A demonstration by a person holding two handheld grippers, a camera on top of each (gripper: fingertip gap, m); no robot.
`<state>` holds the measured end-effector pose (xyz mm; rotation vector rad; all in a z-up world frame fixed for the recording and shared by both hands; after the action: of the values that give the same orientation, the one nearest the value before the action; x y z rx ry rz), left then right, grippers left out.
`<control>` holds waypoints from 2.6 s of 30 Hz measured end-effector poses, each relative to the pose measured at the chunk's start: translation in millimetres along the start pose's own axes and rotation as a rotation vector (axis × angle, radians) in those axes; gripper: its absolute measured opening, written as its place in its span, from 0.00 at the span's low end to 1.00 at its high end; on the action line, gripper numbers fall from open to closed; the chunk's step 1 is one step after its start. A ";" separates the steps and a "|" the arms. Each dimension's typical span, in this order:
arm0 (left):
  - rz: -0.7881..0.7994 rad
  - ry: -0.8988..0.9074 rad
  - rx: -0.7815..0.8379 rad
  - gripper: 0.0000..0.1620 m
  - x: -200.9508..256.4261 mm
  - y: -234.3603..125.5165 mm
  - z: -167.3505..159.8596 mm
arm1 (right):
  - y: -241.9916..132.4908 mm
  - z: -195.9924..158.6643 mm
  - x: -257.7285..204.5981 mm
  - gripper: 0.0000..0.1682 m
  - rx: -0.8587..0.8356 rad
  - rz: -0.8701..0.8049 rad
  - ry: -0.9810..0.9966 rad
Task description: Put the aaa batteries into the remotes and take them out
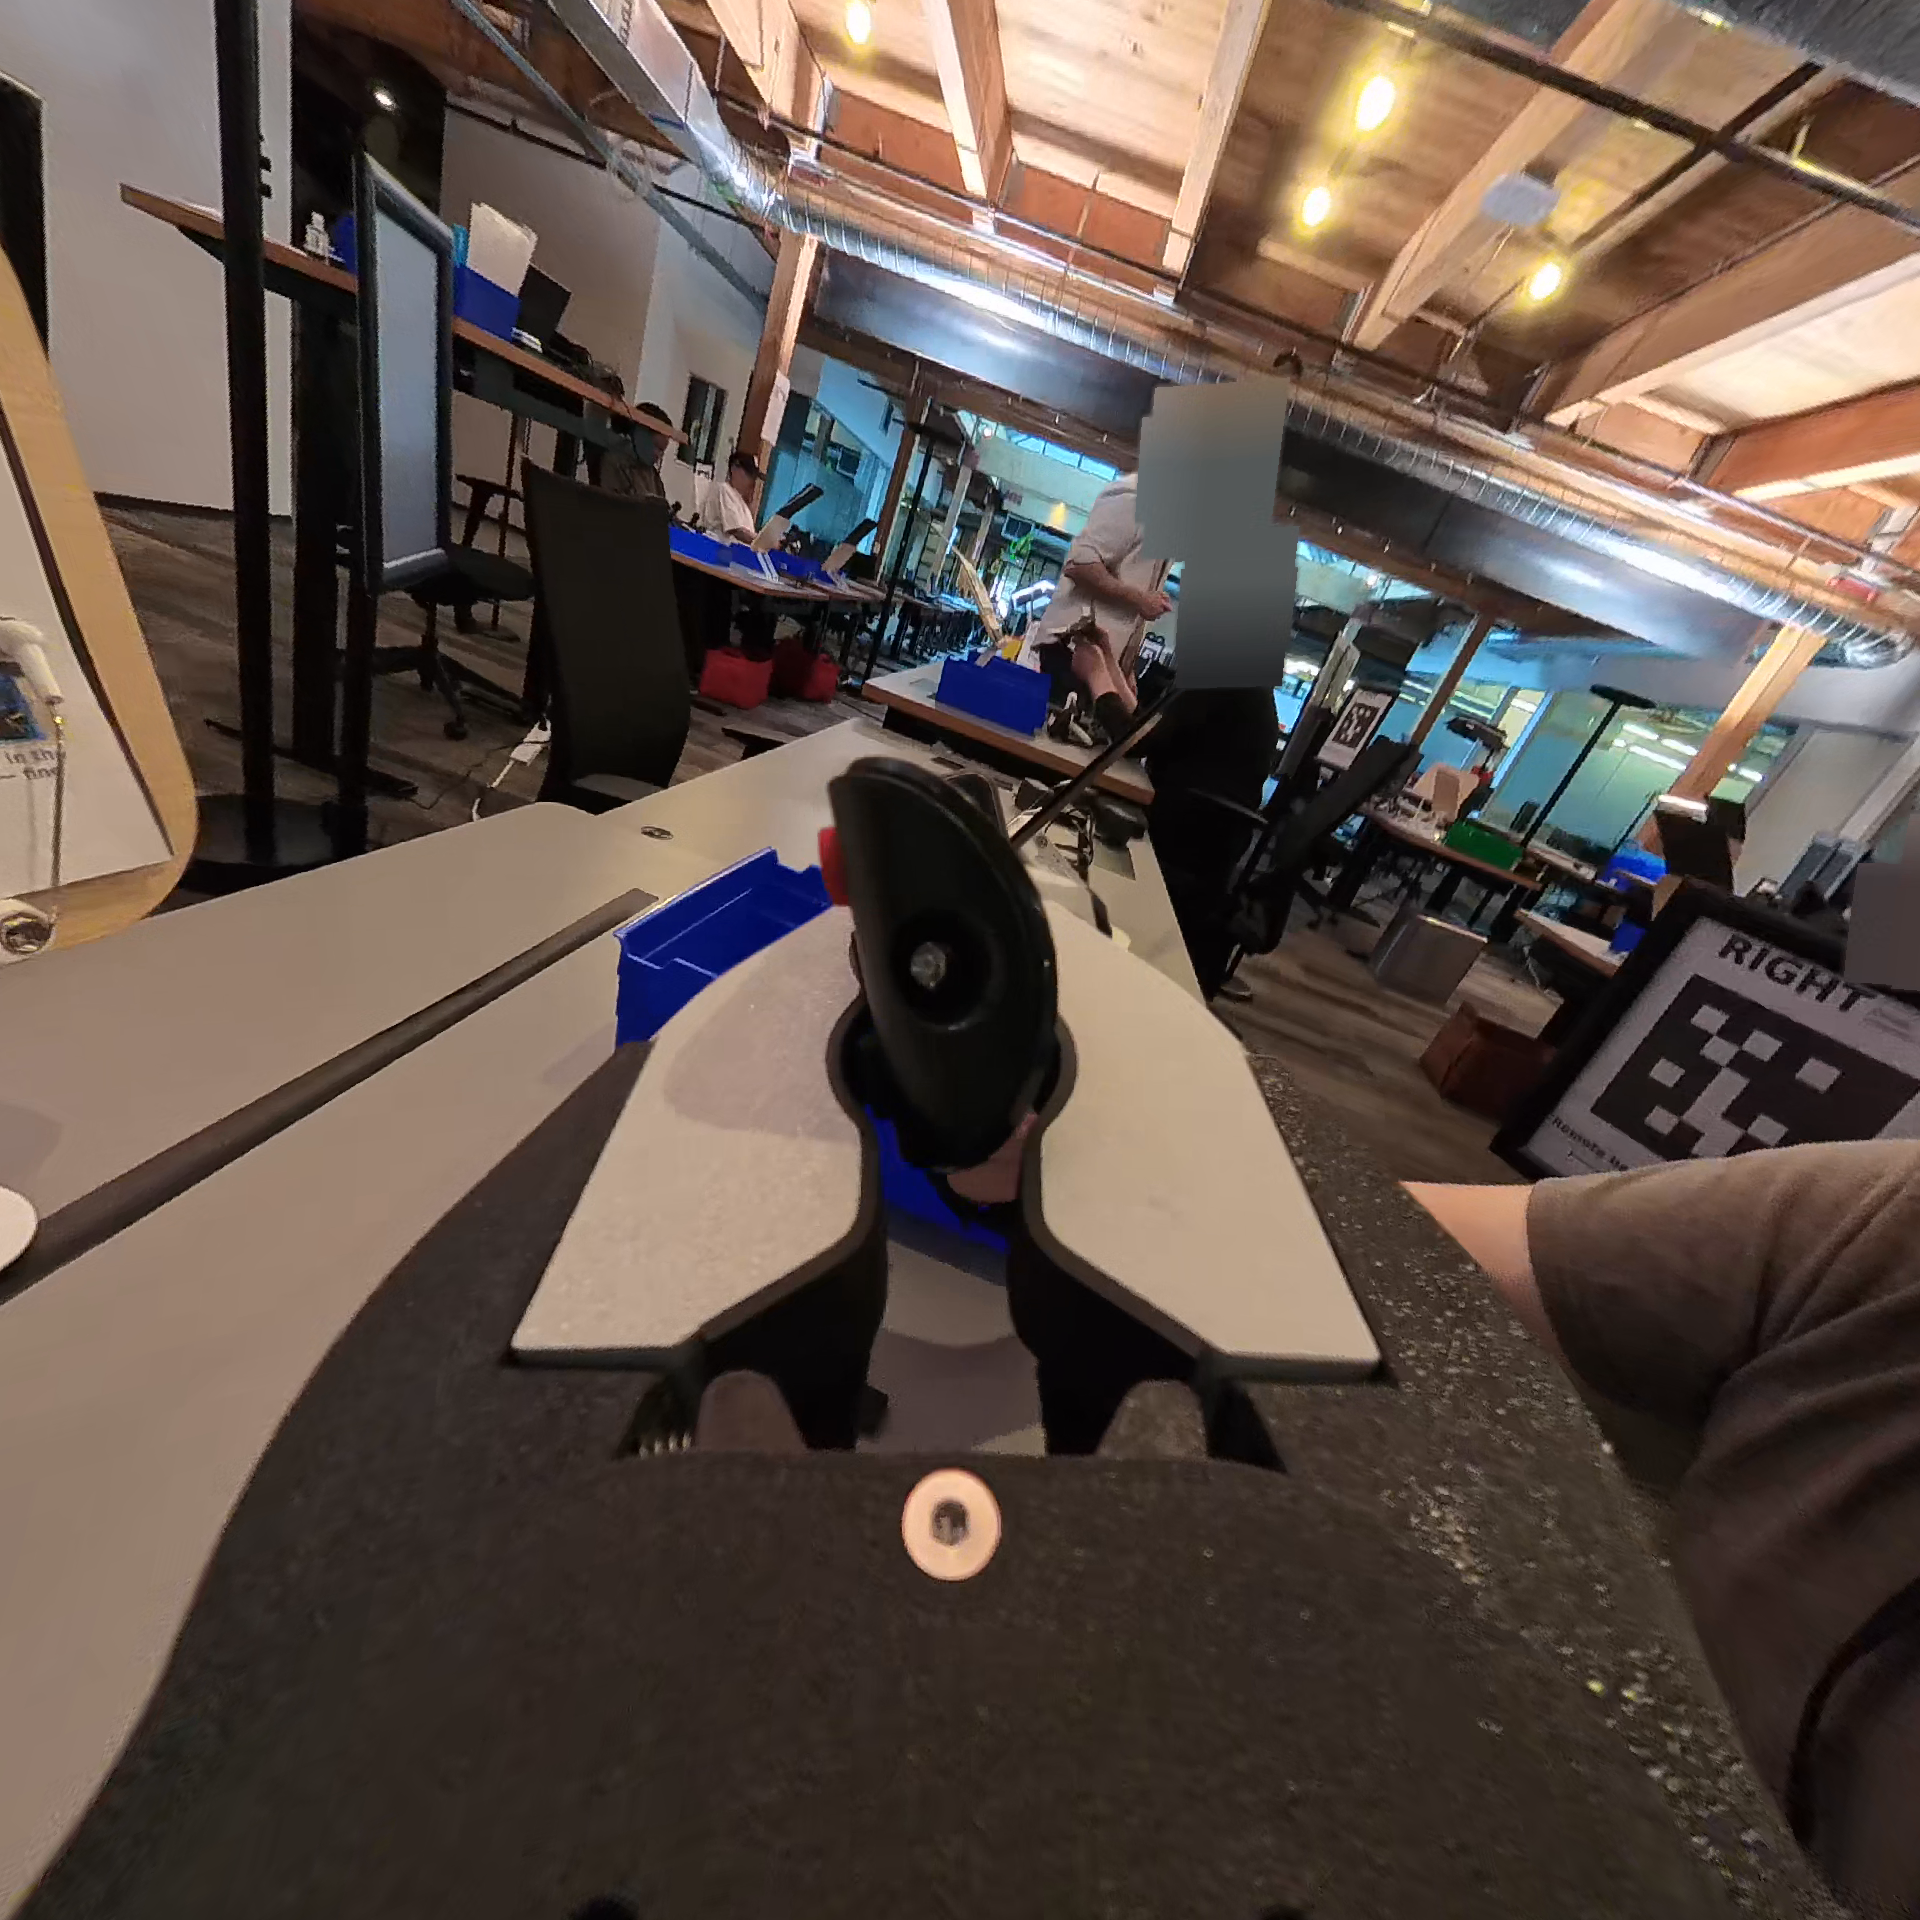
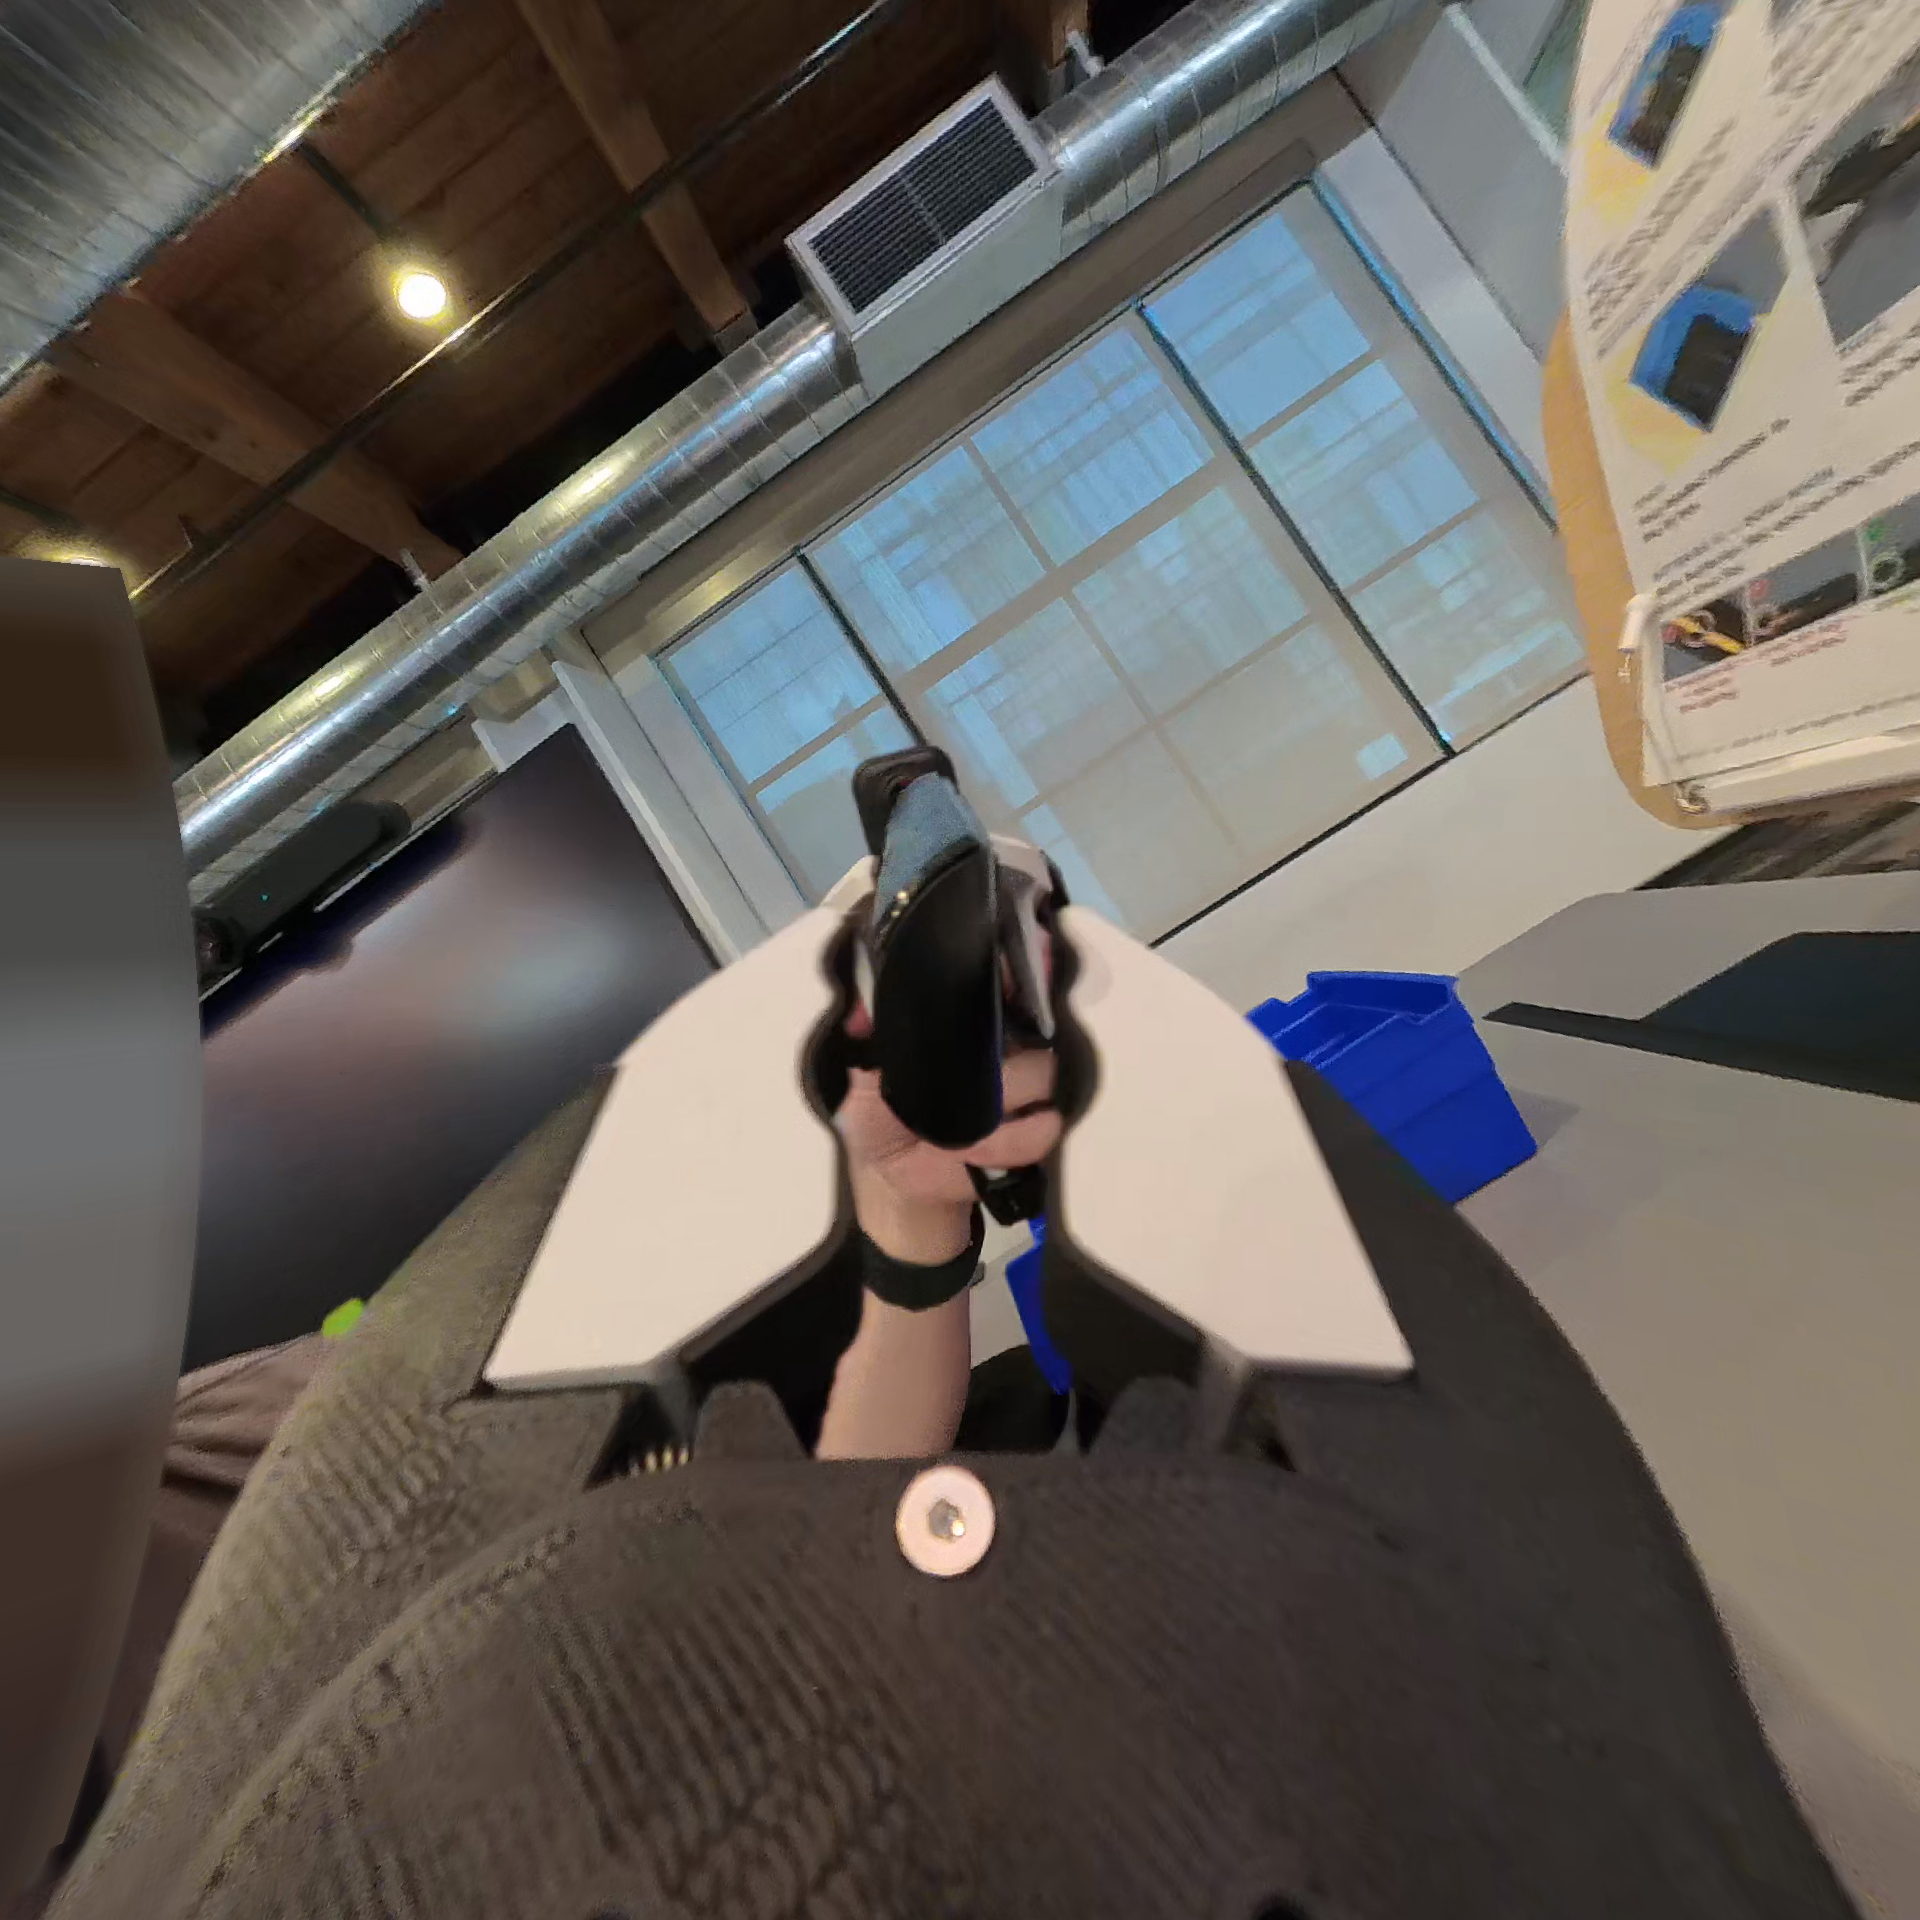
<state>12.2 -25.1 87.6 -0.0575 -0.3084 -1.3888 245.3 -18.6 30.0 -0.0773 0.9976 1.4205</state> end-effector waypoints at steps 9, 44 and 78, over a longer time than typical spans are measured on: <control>0.107 0.097 -0.008 0.14 4.6 3.6 -2.1 | -6.3 7.1 -10.9 0.35 0.011 -0.316 -0.245; 0.174 0.184 -0.143 0.14 17.8 8.2 0.1 | -4.4 1.3 -5.7 0.24 -0.099 -0.303 -0.131; 0.078 0.108 -0.081 0.14 24.5 0.7 9.4 | 1.3 14.1 -32.7 0.17 -0.201 -0.212 -0.228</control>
<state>14.9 -46.4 102.8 -0.0607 -0.1583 -1.3213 256.9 -35.4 59.2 -0.1608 0.6382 1.2980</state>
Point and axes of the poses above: each gripper's, where its closed fingertips meet, y out along the fingers, z out of its top, x = y × z across the jaws, the point moved 10 cm from there along -y, back along the fingers, and after that the axes turned 5 degrees about y, right-handed, at the moved point
